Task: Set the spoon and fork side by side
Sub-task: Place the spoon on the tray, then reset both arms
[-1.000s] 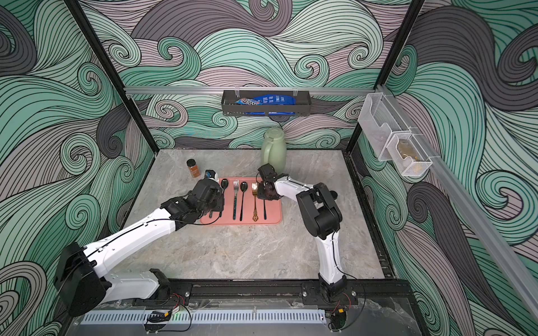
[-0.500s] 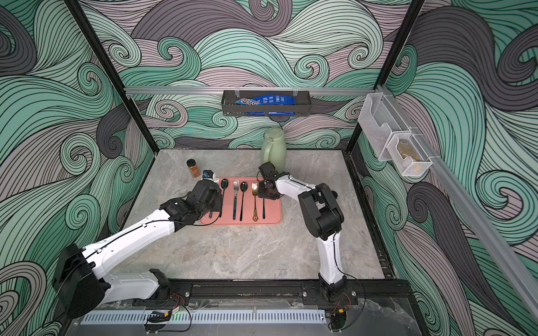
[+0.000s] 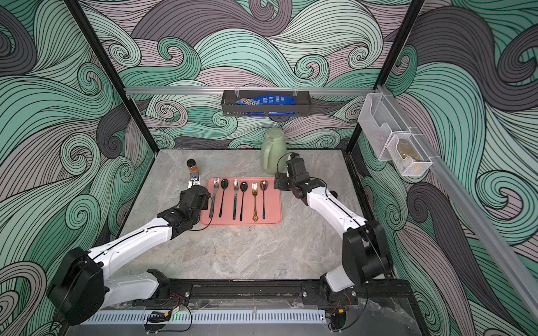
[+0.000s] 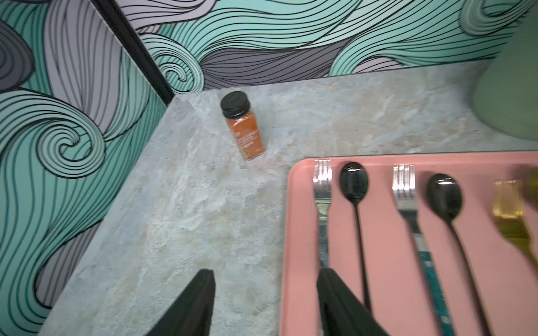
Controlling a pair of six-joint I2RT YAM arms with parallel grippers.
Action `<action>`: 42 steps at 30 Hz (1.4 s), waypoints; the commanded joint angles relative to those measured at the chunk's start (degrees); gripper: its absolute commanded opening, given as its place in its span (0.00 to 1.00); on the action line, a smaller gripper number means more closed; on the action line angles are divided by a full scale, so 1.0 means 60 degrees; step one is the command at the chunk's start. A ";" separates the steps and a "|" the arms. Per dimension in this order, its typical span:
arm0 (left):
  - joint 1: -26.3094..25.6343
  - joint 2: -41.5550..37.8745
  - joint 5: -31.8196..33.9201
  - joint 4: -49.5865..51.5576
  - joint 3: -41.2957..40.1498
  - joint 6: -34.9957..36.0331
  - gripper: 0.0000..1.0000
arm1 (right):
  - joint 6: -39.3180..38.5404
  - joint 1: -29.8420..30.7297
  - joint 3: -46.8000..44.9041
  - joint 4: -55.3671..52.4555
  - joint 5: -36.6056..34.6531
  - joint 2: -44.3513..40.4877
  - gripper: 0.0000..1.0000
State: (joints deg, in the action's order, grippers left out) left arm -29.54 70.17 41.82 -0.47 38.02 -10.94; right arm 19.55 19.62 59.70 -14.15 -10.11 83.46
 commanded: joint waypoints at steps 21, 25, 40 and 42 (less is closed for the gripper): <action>0.3610 0.1737 -0.2485 -0.7386 -0.2730 0.1900 0.79 | -0.2515 -0.2962 -0.8687 1.5605 0.0568 -0.0168 0.99; 0.3713 0.2359 -0.3383 -0.8205 -0.2907 0.2246 0.79 | -0.2865 -0.2932 -0.8231 1.6212 0.1416 0.1153 0.99; 0.4009 0.3502 -0.4091 -0.9412 -0.2904 0.2469 0.99 | -0.3322 -0.2425 -0.7966 1.5827 0.0635 0.1194 0.99; 0.4001 0.3407 -0.3969 -0.8900 -0.2671 0.2386 0.99 | -0.3311 -0.2418 -0.7942 1.5788 0.0657 0.1210 0.99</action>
State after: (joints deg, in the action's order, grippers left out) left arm -5.39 90.32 18.59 -52.21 21.39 2.61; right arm 0.36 4.86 11.44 80.36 -5.50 90.28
